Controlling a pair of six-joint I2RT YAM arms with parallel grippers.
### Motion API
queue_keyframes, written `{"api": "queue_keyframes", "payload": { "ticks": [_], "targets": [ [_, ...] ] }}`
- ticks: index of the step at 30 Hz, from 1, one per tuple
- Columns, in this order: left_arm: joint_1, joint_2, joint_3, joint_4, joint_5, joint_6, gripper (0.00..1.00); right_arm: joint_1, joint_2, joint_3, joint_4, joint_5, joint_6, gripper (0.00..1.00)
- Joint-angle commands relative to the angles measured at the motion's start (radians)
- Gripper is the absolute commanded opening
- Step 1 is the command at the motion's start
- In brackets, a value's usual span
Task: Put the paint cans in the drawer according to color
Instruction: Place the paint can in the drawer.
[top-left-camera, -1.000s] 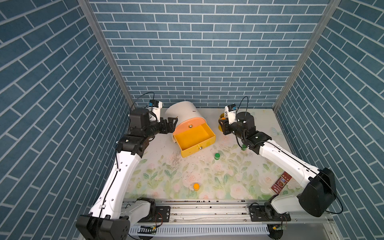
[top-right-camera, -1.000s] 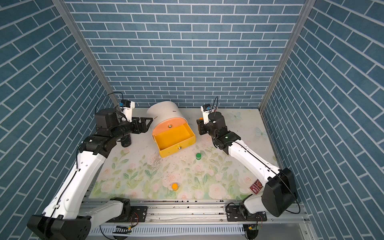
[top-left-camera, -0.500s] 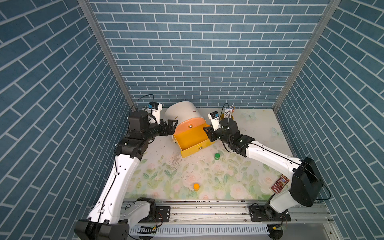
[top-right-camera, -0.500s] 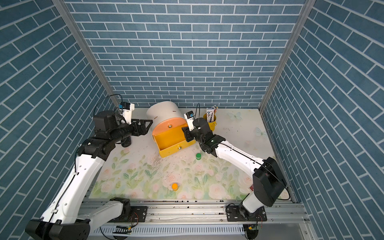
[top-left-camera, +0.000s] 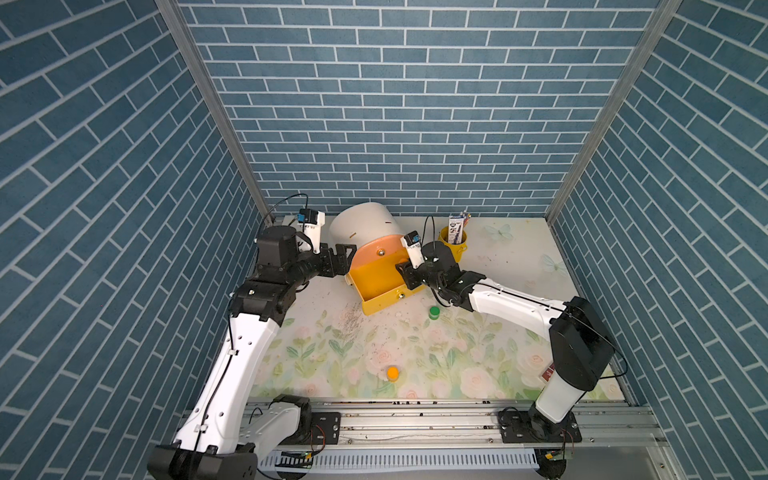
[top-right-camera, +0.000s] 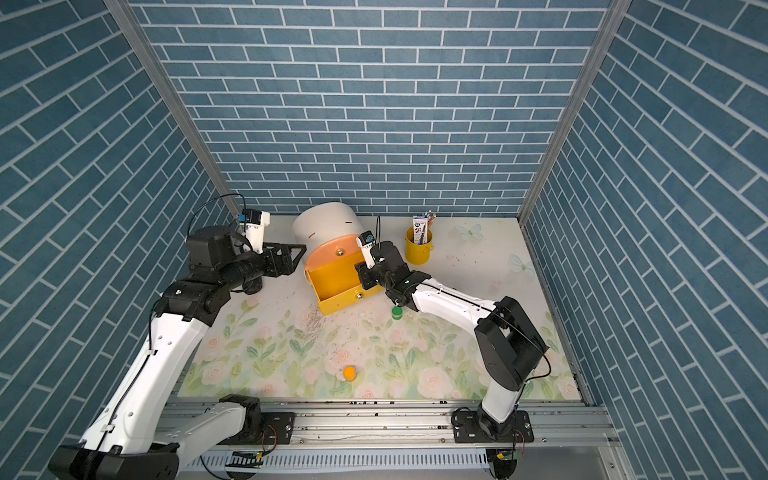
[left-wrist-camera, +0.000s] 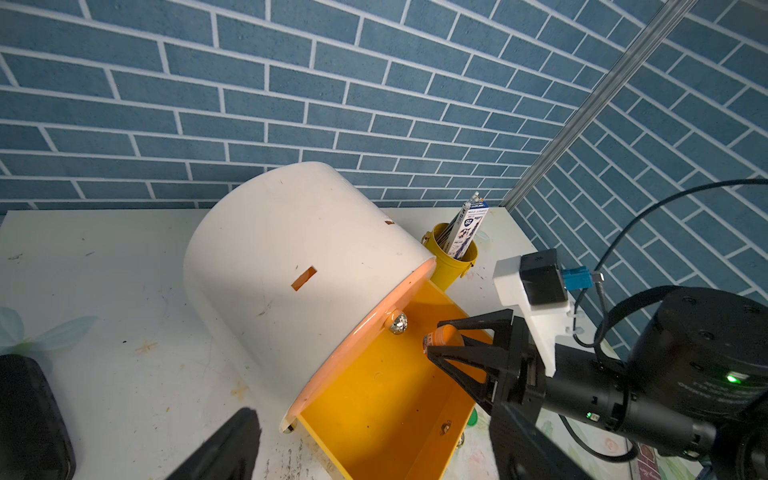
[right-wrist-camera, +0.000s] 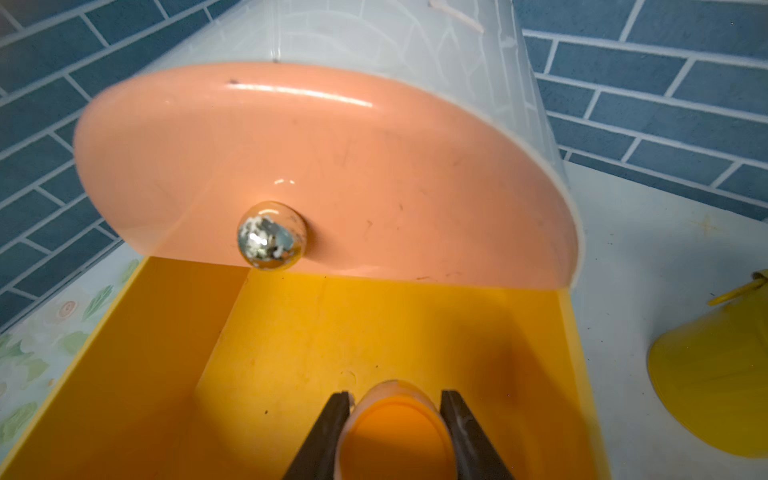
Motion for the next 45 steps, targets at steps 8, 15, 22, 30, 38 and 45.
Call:
{"api": "queue_keyframes", "payload": {
  "ticks": [8, 15, 22, 30, 38, 45],
  "targets": [
    [-0.002, -0.012, -0.014, -0.004, -0.001, 0.01, 0.92, 0.014, 0.048, 0.121, -0.076, 0.054, -0.042, 0.26],
    [-0.002, -0.012, -0.027, 0.004, -0.002, 0.009, 0.92, 0.017, 0.078, 0.203, -0.216, 0.066, -0.037, 0.28],
    [-0.002, -0.018, -0.034, 0.007, 0.004, 0.004, 0.92, 0.018, 0.108, 0.231, -0.245, 0.07, -0.036, 0.29],
    [-0.002, -0.036, -0.033, -0.011, 0.004, 0.005, 0.92, 0.023, 0.148, 0.264, -0.26, 0.07, -0.033, 0.33],
    [-0.002, -0.05, -0.027, -0.025, 0.003, 0.007, 0.92, 0.023, 0.161, 0.294, -0.294, 0.08, -0.034, 0.49],
    [-0.002, -0.06, -0.02, -0.038, 0.013, 0.005, 0.92, 0.024, 0.12, 0.309, -0.321, 0.077, -0.034, 0.57]
  ]
}}
